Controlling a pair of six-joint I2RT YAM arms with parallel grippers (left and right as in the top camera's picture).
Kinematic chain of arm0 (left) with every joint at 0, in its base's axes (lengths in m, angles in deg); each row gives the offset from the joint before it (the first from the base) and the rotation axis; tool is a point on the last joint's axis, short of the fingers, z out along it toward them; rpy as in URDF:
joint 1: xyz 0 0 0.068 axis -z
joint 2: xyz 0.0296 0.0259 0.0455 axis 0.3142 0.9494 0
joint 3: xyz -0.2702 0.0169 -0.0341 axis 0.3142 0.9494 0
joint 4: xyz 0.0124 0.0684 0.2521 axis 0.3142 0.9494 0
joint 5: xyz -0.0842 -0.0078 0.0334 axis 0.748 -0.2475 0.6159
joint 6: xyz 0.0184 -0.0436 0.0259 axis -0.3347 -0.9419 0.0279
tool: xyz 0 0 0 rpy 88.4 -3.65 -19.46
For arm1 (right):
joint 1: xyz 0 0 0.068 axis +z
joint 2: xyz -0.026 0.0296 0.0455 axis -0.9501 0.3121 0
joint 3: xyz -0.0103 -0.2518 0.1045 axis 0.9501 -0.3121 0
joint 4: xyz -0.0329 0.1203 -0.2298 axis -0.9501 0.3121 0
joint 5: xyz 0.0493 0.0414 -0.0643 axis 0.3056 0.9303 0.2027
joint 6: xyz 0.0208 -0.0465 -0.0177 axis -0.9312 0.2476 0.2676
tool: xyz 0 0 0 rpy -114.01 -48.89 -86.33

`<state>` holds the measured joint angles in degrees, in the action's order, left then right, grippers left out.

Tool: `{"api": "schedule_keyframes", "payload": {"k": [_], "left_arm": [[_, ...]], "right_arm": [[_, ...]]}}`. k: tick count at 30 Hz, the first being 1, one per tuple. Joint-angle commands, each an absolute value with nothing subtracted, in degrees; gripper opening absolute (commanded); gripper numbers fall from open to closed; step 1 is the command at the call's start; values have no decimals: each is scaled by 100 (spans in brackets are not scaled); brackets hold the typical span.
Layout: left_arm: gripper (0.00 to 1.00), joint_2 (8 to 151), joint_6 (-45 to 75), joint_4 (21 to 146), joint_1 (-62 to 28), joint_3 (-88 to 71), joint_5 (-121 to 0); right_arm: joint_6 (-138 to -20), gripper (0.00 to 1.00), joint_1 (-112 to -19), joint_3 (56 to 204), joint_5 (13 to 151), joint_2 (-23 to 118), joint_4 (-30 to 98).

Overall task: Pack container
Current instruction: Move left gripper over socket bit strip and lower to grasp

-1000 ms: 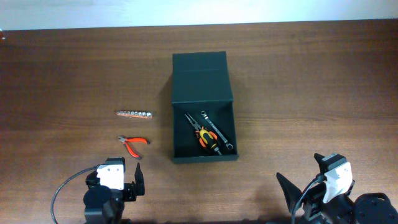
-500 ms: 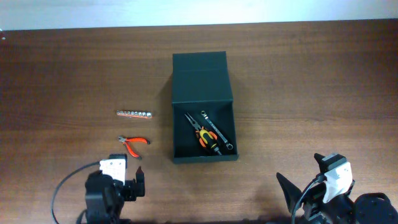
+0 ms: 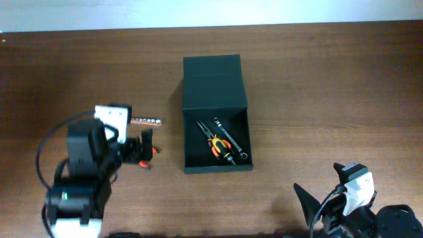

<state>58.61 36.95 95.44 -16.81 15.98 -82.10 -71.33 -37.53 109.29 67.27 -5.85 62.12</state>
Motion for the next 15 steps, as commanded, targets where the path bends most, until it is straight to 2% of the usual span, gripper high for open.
{"api": "schedule_keyframes", "payload": {"k": [1, 7, 15], "left_arm": [[99, 6729, 3234, 9466, -1659, 892, -8003], [99, 8045, 1737, 8976, -1659, 276, -8602], [99, 9378, -1137, 8919, -1666, 22, -9380]], "right_arm": [[-7206, 99, -3771, 10912, 6633, -629, 6179], [-7206, 99, -3771, 10912, 6633, -629, 6181], [-7206, 99, -3771, 10912, 6633, -629, 6181]]}}
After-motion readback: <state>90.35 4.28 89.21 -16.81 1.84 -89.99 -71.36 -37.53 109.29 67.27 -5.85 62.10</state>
